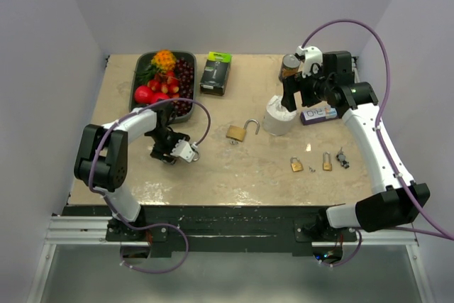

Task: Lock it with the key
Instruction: Pick up the lock from the center of the board.

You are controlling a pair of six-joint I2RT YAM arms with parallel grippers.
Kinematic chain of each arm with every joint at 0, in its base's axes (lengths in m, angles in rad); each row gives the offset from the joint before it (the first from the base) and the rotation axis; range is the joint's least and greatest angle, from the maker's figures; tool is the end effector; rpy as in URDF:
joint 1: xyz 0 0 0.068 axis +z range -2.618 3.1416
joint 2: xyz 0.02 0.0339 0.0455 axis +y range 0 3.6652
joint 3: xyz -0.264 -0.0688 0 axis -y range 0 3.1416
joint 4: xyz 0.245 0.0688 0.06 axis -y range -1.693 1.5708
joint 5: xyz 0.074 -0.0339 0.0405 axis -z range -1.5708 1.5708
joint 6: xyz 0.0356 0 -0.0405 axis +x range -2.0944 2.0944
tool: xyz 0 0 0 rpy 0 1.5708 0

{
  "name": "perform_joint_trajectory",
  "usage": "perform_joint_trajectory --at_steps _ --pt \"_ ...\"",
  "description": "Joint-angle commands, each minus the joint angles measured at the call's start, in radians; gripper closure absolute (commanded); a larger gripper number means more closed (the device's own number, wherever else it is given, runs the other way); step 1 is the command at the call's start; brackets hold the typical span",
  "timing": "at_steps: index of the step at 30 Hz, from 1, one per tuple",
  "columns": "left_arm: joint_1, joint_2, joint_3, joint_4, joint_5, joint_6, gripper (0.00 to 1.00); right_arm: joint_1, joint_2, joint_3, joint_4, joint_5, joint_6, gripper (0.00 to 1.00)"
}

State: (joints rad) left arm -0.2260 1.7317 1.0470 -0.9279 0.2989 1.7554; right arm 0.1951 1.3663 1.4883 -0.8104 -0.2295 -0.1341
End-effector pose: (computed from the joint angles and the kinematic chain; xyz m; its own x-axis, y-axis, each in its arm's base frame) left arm 0.2759 -0.0742 0.1577 0.3775 0.8772 -0.2969 0.9201 -0.3915 0.0129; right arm 0.2792 0.0634 0.3923 -0.5694 -0.2452 -0.7847 -0.4412 0.8965 0.0400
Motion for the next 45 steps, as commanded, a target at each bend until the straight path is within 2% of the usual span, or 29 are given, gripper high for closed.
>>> perform_joint_trajectory --at_steps 1,5,6,8,9,10,12,13,16,17,19,20,22,23,25,26,27,28,29,31,34,36,38,42,43,45 --pt "-0.006 0.077 -0.062 0.037 0.0 -0.031 0.26 -0.002 -0.007 0.024 0.017 -0.018 0.005 0.01" --pt "-0.006 0.091 -0.062 0.029 0.0 -0.025 0.31 -0.002 -0.009 0.023 0.014 -0.014 -0.001 0.01" --pt "-0.007 0.092 -0.056 0.024 0.006 -0.022 0.42 0.0 -0.01 0.02 0.016 -0.016 0.001 0.01" --pt "-0.009 0.088 -0.029 -0.001 0.049 -0.03 0.55 -0.002 -0.012 0.015 0.019 -0.018 0.005 0.01" --pt "-0.013 0.078 -0.013 -0.012 0.069 -0.037 0.68 -0.002 -0.012 0.012 0.022 -0.019 0.01 0.01" --pt "-0.016 0.072 0.002 -0.023 0.095 -0.048 0.74 -0.002 -0.013 0.01 0.028 -0.024 0.019 0.01" --pt "-0.019 0.054 0.065 -0.061 0.195 -0.102 0.86 -0.002 -0.022 -0.002 0.04 -0.033 0.033 0.01" --pt "-0.021 0.051 0.091 -0.075 0.236 -0.134 0.89 -0.002 -0.026 -0.009 0.056 -0.048 0.043 0.01" --pt "-0.026 0.048 0.214 -0.129 0.423 -0.317 1.0 -0.002 -0.053 -0.042 0.089 -0.083 0.099 0.01" --pt "-0.026 0.046 0.261 -0.109 0.513 -0.467 1.0 0.0 -0.059 -0.062 0.1 -0.087 0.109 0.01" --pt "-0.026 0.025 0.284 -0.045 0.587 -0.662 1.0 -0.002 -0.09 -0.088 0.141 -0.09 0.16 0.01" --pt "-0.026 0.013 0.277 0.053 0.645 -0.864 1.0 -0.002 -0.104 -0.123 0.163 -0.088 0.174 0.01" --pt "-0.026 -0.04 0.251 0.168 0.698 -1.047 1.0 -0.002 -0.142 -0.16 0.238 -0.099 0.218 0.03" --pt "-0.026 -0.1 0.192 0.342 0.726 -1.259 1.0 -0.002 -0.153 -0.198 0.26 -0.128 0.24 0.04" --pt "-0.027 -0.179 0.107 0.569 0.708 -1.493 1.0 0.0 -0.161 -0.223 0.292 -0.16 0.31 0.07" --pt "-0.029 -0.263 0.009 0.807 0.668 -1.704 1.0 0.0 -0.161 -0.241 0.301 -0.201 0.332 0.08" --pt "-0.033 -0.305 -0.04 0.921 0.631 -1.81 1.0 0.009 -0.162 -0.252 0.316 -0.212 0.355 0.08" --pt "-0.036 -0.342 -0.086 1.045 0.593 -1.981 1.0 0.012 -0.168 -0.263 0.358 -0.214 0.408 0.07" --pt "-0.039 -0.397 -0.158 1.218 0.529 -2.052 1.0 0.02 -0.171 -0.29 0.39 -0.214 0.441 0.07" --pt "-0.052 -0.428 -0.203 1.337 0.474 -2.222 1.0 0.047 -0.168 -0.312 0.472 -0.217 0.508 0.08" --pt "-0.088 -0.432 -0.182 1.344 0.297 -2.376 1.0 0.13 -0.139 -0.292 0.49 -0.186 0.519 0.08" --pt "-0.104 -0.422 -0.171 1.339 0.243 -2.465 1.0 0.182 -0.125 -0.28 0.51 -0.18 0.516 0.08" --pt "-0.108 -0.403 -0.162 1.354 0.185 -2.62 1.0 0.213 -0.134 -0.292 0.545 -0.122 0.496 0.07" --pt "-0.113 -0.37 -0.134 1.377 0.147 -2.826 1.0 0.259 -0.168 -0.365 0.677 0.007 0.488 0.07" --pt "-0.113 -0.365 -0.13 1.397 0.148 -2.89 1.0 0.265 -0.179 -0.406 0.754 0.025 0.476 0.07" --pt "-0.115 -0.359 -0.119 1.402 0.151 -2.926 1.0 0.291 -0.197 -0.444 0.873 0.056 0.458 0.08"
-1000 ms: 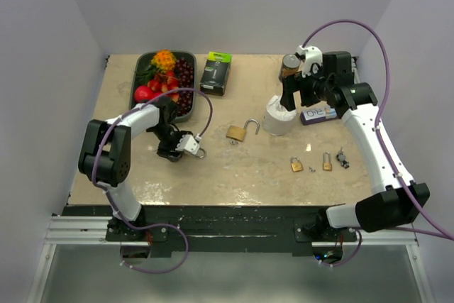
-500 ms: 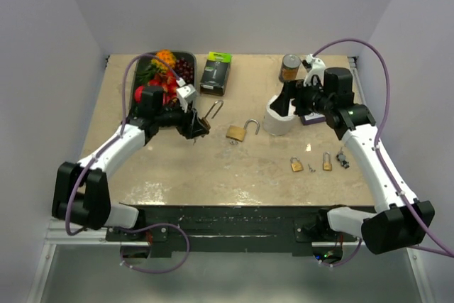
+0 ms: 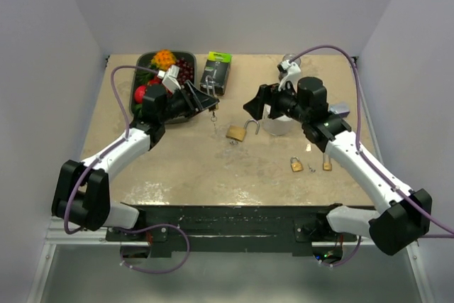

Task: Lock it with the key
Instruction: Pick up the lock from the center of the board, then lock the lock.

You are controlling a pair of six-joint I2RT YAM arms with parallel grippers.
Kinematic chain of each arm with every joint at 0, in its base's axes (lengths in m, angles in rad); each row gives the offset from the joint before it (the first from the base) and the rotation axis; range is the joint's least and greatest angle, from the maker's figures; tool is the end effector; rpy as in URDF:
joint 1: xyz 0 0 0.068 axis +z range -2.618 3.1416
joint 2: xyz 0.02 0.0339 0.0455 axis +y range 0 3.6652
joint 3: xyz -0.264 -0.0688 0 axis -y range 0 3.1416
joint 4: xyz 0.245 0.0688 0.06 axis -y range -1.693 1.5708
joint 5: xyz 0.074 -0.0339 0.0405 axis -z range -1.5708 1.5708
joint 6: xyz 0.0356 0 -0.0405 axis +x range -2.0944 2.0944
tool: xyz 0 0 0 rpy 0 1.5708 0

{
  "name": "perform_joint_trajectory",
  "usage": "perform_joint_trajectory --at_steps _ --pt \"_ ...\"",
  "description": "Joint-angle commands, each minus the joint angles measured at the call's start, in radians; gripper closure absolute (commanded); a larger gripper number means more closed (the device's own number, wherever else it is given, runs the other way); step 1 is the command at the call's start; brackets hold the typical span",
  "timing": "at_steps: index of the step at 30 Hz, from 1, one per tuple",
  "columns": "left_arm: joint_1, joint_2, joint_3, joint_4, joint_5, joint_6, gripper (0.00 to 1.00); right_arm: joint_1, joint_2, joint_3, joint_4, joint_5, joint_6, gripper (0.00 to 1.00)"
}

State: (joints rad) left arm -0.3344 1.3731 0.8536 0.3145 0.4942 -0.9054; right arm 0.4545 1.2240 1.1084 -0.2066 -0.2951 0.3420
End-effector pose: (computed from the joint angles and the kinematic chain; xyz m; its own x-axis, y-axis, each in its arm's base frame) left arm 0.2908 -0.1189 0.2814 -0.6911 -0.4930 -0.5285 0.2979 0.4719 -0.8298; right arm 0.2498 0.1336 0.3589 -0.4920 0.1167 -0.8627 -0.5338 0.7424 0.4049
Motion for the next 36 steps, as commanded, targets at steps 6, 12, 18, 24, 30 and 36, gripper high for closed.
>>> perform_joint_trajectory --at_steps 6,12,18,24,30,36 --pt "-0.02 -0.012 0.105 0.147 -0.089 -0.34 1.0 0.154 -0.037 -0.076 0.341 0.186 -0.081 0.12" --pt "-0.041 -0.037 0.119 0.14 -0.135 -0.362 1.0 0.268 0.008 -0.064 0.403 0.289 -0.158 0.16" --pt "-0.051 -0.039 0.133 0.158 -0.135 -0.365 1.0 0.326 0.084 -0.027 0.45 0.353 -0.207 0.23" --pt "-0.055 -0.042 0.159 0.163 -0.126 -0.374 1.0 0.355 0.15 -0.012 0.516 0.459 -0.248 0.28" --pt "-0.061 -0.052 0.148 0.173 -0.128 -0.386 1.0 0.363 0.192 0.016 0.575 0.491 -0.25 0.33" --pt "-0.061 -0.068 0.131 0.19 -0.12 -0.394 1.0 0.365 0.227 0.053 0.581 0.514 -0.265 0.44"
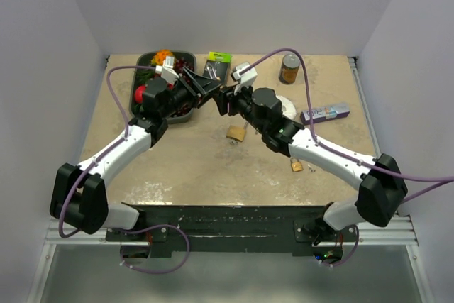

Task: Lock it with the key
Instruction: Lock the lock.

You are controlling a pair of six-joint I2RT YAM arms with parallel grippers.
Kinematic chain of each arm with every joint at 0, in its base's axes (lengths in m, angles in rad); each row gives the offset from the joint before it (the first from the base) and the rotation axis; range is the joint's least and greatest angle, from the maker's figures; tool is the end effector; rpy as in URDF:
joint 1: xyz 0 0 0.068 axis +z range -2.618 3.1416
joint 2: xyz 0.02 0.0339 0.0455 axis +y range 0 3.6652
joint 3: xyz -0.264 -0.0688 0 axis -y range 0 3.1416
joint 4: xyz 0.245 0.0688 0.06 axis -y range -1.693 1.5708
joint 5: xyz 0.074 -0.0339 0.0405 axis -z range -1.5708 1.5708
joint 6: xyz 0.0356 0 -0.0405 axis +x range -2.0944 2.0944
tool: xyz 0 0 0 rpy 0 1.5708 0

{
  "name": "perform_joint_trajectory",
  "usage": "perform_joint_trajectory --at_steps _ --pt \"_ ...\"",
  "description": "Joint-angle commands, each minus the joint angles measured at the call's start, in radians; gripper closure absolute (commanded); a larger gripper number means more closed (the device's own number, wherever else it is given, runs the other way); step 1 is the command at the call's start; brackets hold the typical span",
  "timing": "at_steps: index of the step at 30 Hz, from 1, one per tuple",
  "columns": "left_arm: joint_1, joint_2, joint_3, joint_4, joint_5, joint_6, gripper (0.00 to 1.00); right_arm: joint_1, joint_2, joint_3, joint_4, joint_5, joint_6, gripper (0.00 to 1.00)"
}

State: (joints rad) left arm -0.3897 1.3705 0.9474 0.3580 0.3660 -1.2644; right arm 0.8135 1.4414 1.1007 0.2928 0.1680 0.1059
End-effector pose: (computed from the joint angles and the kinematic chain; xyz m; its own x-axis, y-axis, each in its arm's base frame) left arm 0.2935 -0.1343 0.3194 -0.6713 -0.6867 -0.2788 0.1493 0.2432 -0.9584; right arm 0.2419 0.2473 0.3448 -0.0963 0.0498 -0.9941 -0.5949 0.7979 0.0976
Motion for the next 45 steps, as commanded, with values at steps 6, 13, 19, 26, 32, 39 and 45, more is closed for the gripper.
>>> perform_joint_trajectory --at_steps 6,13,19,26,32,39,45 --pt "-0.008 -0.068 0.028 0.185 0.027 -0.059 1.0 0.006 0.045 0.051 0.12 0.09 -0.054 0.59" --pt "-0.017 -0.074 0.007 0.208 0.036 -0.079 1.0 0.006 0.066 0.074 0.143 0.1 -0.066 0.62" --pt "-0.032 -0.079 -0.012 0.206 0.036 -0.095 1.0 0.006 0.074 0.088 0.154 0.114 -0.083 0.83" --pt "-0.038 -0.09 -0.027 0.179 0.021 -0.095 1.0 0.006 0.041 0.079 0.151 0.142 -0.101 1.0" --pt "-0.021 -0.097 -0.042 0.167 0.014 -0.084 0.7 0.003 -0.032 0.038 0.128 0.137 -0.084 1.0" --pt "-0.001 -0.093 -0.059 0.167 0.019 -0.078 0.53 0.004 -0.105 -0.021 0.092 0.142 -0.058 1.0" --pt "0.018 -0.096 -0.073 0.167 0.033 -0.056 0.18 0.003 -0.145 -0.045 0.068 0.157 -0.064 1.0"
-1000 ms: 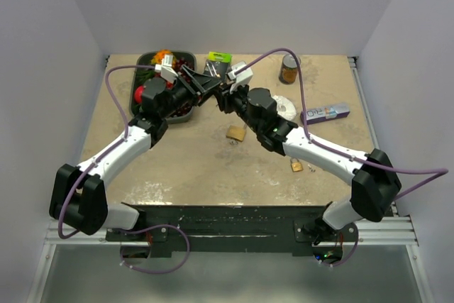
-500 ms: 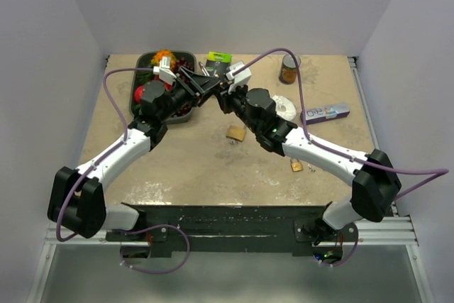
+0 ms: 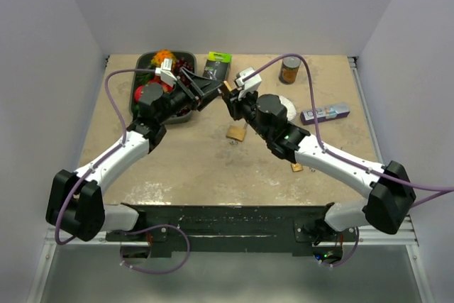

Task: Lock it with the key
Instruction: Lock the lock.

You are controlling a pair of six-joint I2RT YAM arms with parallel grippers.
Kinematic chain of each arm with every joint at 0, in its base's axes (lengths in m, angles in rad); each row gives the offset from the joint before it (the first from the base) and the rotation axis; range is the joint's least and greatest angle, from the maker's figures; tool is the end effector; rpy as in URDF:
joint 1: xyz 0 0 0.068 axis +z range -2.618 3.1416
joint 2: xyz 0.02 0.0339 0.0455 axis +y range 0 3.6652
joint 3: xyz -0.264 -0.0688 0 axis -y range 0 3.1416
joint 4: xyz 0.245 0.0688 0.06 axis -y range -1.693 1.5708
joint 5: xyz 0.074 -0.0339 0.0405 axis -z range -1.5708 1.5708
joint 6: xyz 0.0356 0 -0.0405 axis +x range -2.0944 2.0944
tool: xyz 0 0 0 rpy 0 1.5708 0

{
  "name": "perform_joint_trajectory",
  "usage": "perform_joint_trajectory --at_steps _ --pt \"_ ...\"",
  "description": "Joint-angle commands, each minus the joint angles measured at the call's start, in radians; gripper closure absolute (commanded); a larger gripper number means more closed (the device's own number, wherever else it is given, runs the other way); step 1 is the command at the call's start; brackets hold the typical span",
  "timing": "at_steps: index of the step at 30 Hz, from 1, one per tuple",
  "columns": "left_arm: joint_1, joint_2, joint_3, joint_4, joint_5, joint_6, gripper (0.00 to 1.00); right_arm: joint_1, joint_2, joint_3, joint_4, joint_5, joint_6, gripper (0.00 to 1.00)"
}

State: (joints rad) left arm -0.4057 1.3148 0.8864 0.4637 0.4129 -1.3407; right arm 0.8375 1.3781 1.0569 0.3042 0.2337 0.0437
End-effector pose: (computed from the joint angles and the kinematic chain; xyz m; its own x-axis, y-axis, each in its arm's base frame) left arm 0.2769 -0.1345 0.3255 -0.7033 -0.6685 -0.2417 0.1981 0.1423 -0.9698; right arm 0.2266 0.2393 0.3504 -0.0362 0.0233 -0.9991 -0.5668 0.8229 0.0397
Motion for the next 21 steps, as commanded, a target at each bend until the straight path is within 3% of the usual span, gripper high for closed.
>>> perform_joint_trajectory --at_steps 1,3,8,11,13,14,15,16,17,18,20,21 --pt "0.036 -0.043 -0.015 0.061 -0.014 0.021 0.15 -0.021 -0.094 -0.005 0.053 0.093 -0.002 1.0" --pt "0.042 -0.042 -0.021 0.059 -0.013 0.025 0.01 -0.023 -0.105 -0.014 0.044 0.093 -0.005 1.0" --pt "0.086 -0.055 -0.026 0.043 0.049 0.136 0.01 -0.029 -0.149 -0.014 -0.016 0.03 -0.039 1.0" --pt "0.189 -0.081 -0.026 0.047 0.243 0.341 0.01 -0.032 -0.215 -0.029 -0.092 -0.083 -0.106 1.0" --pt "0.267 -0.11 -0.015 0.023 0.441 0.57 0.01 -0.035 -0.257 -0.052 -0.138 -0.16 -0.131 1.0" --pt "0.286 -0.124 0.014 -0.085 0.492 0.663 0.01 -0.035 -0.275 -0.057 -0.187 -0.216 -0.145 1.0" --pt "0.319 -0.15 0.032 -0.153 0.586 0.874 0.01 -0.035 -0.313 -0.064 -0.215 -0.233 -0.153 1.0" --pt "0.332 -0.16 0.052 -0.219 0.643 0.99 0.01 -0.035 -0.326 -0.061 -0.244 -0.281 -0.16 1.0" --pt "0.341 -0.166 0.1 -0.399 0.706 1.122 0.01 -0.037 -0.338 -0.055 -0.301 -0.337 -0.168 1.0" --pt "0.346 -0.172 0.135 -0.562 0.778 1.483 0.01 -0.037 -0.349 -0.04 -0.332 -0.365 -0.168 1.0" --pt "0.346 -0.169 0.219 -0.969 0.817 1.853 0.02 -0.041 -0.356 -0.023 -0.396 -0.431 -0.182 1.0" --pt "0.344 -0.157 0.239 -1.081 0.829 2.136 0.02 -0.04 -0.361 -0.008 -0.408 -0.48 -0.186 1.0"
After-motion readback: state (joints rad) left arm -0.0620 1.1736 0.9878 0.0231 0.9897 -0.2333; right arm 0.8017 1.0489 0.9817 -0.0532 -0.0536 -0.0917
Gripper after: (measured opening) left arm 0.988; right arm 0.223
